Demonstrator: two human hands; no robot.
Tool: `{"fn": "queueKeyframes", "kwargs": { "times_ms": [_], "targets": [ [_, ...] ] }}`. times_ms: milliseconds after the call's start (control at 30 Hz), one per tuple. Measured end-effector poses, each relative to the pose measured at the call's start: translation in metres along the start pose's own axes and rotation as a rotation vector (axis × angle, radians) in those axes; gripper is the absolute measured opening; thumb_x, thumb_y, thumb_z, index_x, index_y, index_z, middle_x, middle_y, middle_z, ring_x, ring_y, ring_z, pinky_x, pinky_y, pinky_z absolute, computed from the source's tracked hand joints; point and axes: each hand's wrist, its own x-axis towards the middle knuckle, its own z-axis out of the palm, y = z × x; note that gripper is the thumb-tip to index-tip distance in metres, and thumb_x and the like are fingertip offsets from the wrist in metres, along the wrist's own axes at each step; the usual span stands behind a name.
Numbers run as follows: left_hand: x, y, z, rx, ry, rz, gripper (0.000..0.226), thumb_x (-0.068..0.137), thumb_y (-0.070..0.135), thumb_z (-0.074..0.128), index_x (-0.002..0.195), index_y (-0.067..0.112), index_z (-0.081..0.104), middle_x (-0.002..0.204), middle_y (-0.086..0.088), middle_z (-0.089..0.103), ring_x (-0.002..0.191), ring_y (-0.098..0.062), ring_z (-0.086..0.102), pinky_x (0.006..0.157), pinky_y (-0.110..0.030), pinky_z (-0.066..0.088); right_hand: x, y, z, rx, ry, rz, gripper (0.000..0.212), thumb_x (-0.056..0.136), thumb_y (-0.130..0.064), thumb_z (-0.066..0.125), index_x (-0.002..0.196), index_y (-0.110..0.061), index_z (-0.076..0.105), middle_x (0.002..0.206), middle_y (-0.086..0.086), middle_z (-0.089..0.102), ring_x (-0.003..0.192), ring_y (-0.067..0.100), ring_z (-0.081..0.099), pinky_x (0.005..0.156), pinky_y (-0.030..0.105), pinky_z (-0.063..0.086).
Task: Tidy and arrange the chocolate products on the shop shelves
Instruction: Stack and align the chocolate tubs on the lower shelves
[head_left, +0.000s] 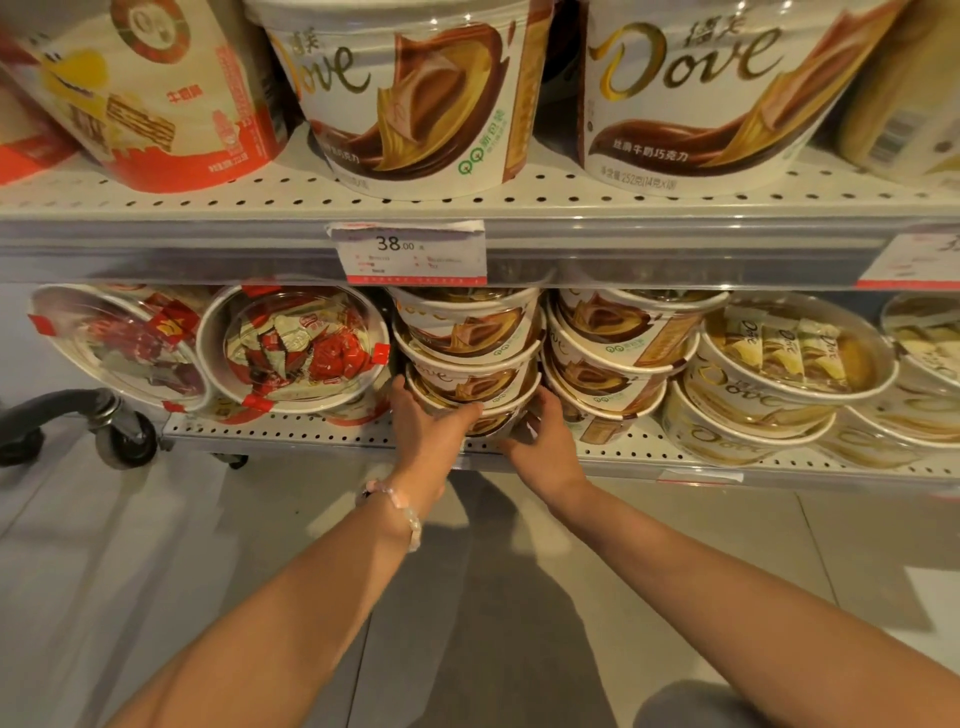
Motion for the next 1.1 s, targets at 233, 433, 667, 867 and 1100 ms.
{"fn": "queueKeyframes", "kwargs": {
  "times_ms": [233,433,667,867,1100],
  "targets": [
    [-0.039,-0.016,0.052,0.011,-0.026,-0.331,0.03,0.076,0.001,0.063,0.092,0.019,0.045,0.097,-0.005,0.054,0.085,-0.019,0.053,0.072,-0.027,0.04,-0.019,0.021,-0.044,-0.095,0.478,0.052,0.039,0.07,-0.001,0.073,0.086,-0.012,0.04,0.089,0.007,0.045,0.081,0.022,0.046,0.07,0.028,0.039],
    [-0.036,-0.014,0.088,0.115,-0.368,-0.149,0.071,0.082,0.004,0.058,0.143,0.024,0.028,0.14,0.003,0.039,0.13,-0.016,0.035,0.108,-0.037,0.032,0.001,0.026,-0.053,-0.026,0.618,0.08,0.073,0.058,-0.004,0.085,0.114,-0.005,0.038,0.116,0.008,0.038,0.112,0.021,0.043,0.088,0.018,0.035],
    [-0.036,0.001,0.102,0.053,-0.443,-0.133,0.09,0.076,-0.013,0.041,0.149,0.031,0.011,0.147,0.001,0.034,0.134,-0.017,0.033,0.112,-0.039,0.03,0.015,0.028,-0.069,-0.008,0.481,-0.059,0.105,0.049,-0.017,0.092,0.135,-0.005,0.033,0.131,0.007,0.052,0.121,0.018,0.049,0.096,0.024,0.039],
    [-0.036,0.0,0.105,0.017,-0.422,-0.144,0.088,0.077,-0.014,0.038,0.148,0.032,0.014,0.149,0.001,0.032,0.136,-0.016,0.03,0.113,-0.039,0.028,0.014,0.033,-0.075,-0.015,0.438,-0.077,0.101,0.052,-0.029,0.09,0.134,-0.013,0.034,0.116,-0.014,0.05,0.106,-0.002,0.046,0.086,0.011,0.037],
    [-0.045,-0.009,0.11,-0.071,-0.406,-0.119,0.094,0.071,-0.018,0.037,0.147,0.035,0.017,0.146,0.002,0.036,0.132,-0.013,0.035,0.109,-0.036,0.034,0.015,0.04,-0.088,0.041,0.337,-0.075,0.1,0.051,-0.025,0.091,0.135,-0.013,0.039,0.125,-0.004,0.058,0.115,0.009,0.055,0.097,0.023,0.043]
  ]
}}
